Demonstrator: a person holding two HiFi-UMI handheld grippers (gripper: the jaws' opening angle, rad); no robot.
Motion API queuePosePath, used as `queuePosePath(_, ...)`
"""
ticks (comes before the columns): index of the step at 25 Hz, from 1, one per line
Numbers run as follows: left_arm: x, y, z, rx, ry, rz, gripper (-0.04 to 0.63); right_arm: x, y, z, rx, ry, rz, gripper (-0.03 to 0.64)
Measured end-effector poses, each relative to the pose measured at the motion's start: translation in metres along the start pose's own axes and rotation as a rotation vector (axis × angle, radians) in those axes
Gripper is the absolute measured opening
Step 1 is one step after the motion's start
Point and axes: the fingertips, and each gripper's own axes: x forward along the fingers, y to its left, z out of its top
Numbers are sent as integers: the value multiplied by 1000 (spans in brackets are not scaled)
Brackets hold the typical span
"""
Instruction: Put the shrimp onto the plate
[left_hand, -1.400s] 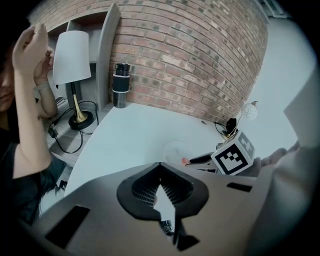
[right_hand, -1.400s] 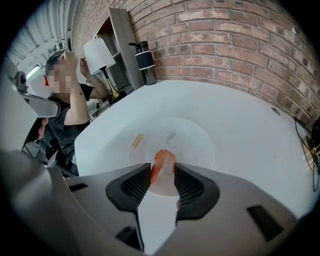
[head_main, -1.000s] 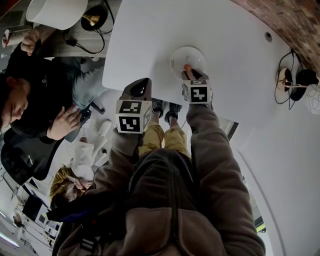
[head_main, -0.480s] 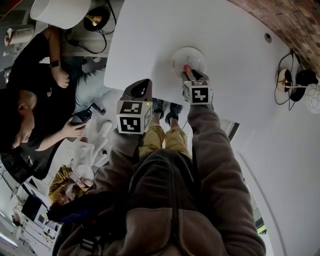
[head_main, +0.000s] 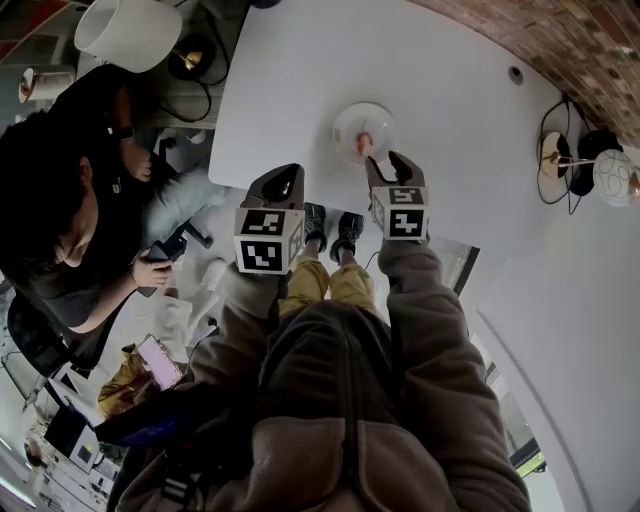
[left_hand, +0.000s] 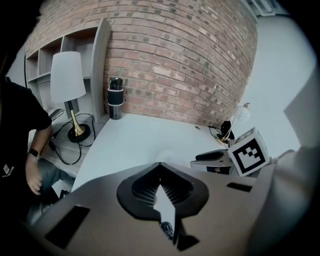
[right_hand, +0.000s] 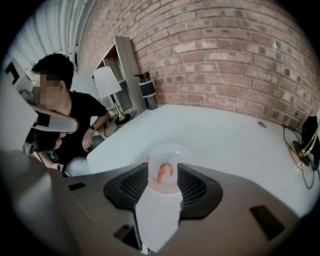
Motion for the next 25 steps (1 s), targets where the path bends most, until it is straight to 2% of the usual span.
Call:
queuePosePath(7, -30, -46, 56, 82, -148, -56, 5, -105, 17, 68, -57, -236, -19, 176)
queuePosePath(14, -82, -83, 115, 170, -304, -88, 5, -207, 18, 116, -104, -459, -97, 104)
queuePosePath(21, -116, -107, 160, 214, -416, -89, 5, -270, 10, 154, -105, -591, -147, 81)
queuePosePath(25, -136, -118, 182, 239, -483, -87, 5, -299, 6, 173, -115, -659, -183, 41)
